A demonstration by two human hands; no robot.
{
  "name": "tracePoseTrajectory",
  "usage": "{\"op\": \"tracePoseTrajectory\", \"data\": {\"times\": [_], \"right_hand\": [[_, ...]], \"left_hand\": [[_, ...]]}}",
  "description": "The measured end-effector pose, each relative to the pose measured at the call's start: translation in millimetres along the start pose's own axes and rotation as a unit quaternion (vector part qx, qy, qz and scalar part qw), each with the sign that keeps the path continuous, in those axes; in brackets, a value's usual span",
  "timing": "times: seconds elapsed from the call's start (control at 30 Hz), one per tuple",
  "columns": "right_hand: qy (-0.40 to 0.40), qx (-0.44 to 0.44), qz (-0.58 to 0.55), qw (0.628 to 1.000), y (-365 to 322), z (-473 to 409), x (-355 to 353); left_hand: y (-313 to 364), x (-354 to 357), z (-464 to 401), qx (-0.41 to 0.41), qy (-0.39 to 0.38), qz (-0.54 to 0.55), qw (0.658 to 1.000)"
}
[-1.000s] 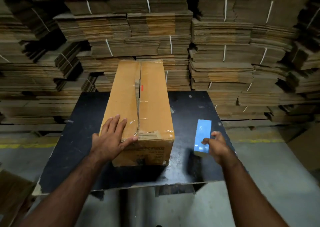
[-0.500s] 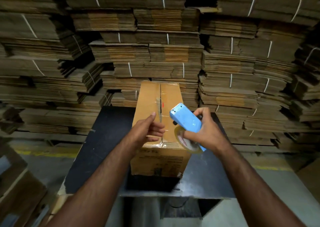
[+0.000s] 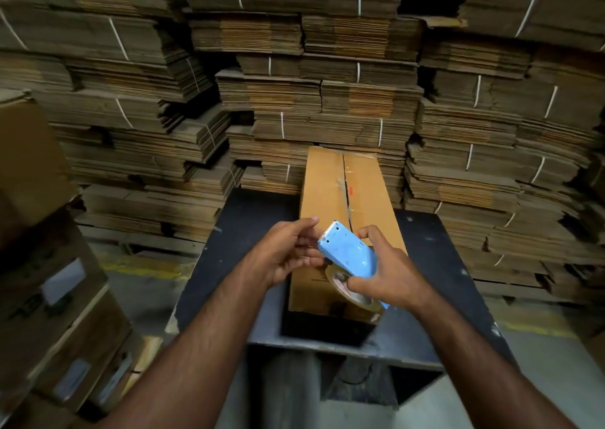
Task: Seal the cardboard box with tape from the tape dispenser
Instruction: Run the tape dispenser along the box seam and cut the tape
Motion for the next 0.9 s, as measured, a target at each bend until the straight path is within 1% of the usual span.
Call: {"op": "tracePoseTrajectory", "data": {"times": [0.1, 0.2, 0.33, 0.43, 0.53, 0.67, 0.77, 0.9], "right_hand": [[-0.009, -0.01, 0.077, 0.997, -7.9, 2.6, 6.7], [0.015, -0.018, 0.139, 0.99, -14.4, 4.2, 6.5], [0.022, -0.049, 0.149, 0.987, -17.6, 7.4, 3.6], [0.013, -0.074, 0.149, 0.986, -17.4, 6.9, -1.2], [0.02, -0.082, 0.163, 0.983, -14.2, 2.2, -8.4], [0.016, -0.115, 0.165, 0.979, -10.9, -11.7, -19.6], [0.016, -0.139, 0.188, 0.972, -8.1, -24.1, -36.9], [-0.006, -0.176, 0.199, 0.964, 2.5, -37.0, -48.2]], "left_hand": [[-1.3, -0.1, 3.2, 0.003, -0.015, -0.018, 1.0], [-0.7, 2.8, 3.8, 0.009, -0.039, -0.03, 0.999], [4.3, -1.4, 2.3, 0.033, -0.024, -0.08, 0.996], [11.3, -4.2, 3.7, 0.062, 0.006, -0.118, 0.991], [19.6, -2.6, 5.6, 0.097, 0.043, -0.137, 0.985], [29.0, -2.8, 2.8, 0.13, 0.104, -0.155, 0.974], [29.6, -4.0, -1.5, 0.137, 0.145, -0.137, 0.97], [25.2, -2.2, -7.2, 0.129, 0.182, -0.115, 0.968]]}}
Point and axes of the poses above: each hand's wrist, its own z-axis away from the middle knuckle, its own x-axis out of the palm, y = z × x, the point moved 9 cm from there along -z, towards the middle knuckle, and after that the axes turned 2 degrees about -z, right-handed, at the moved point
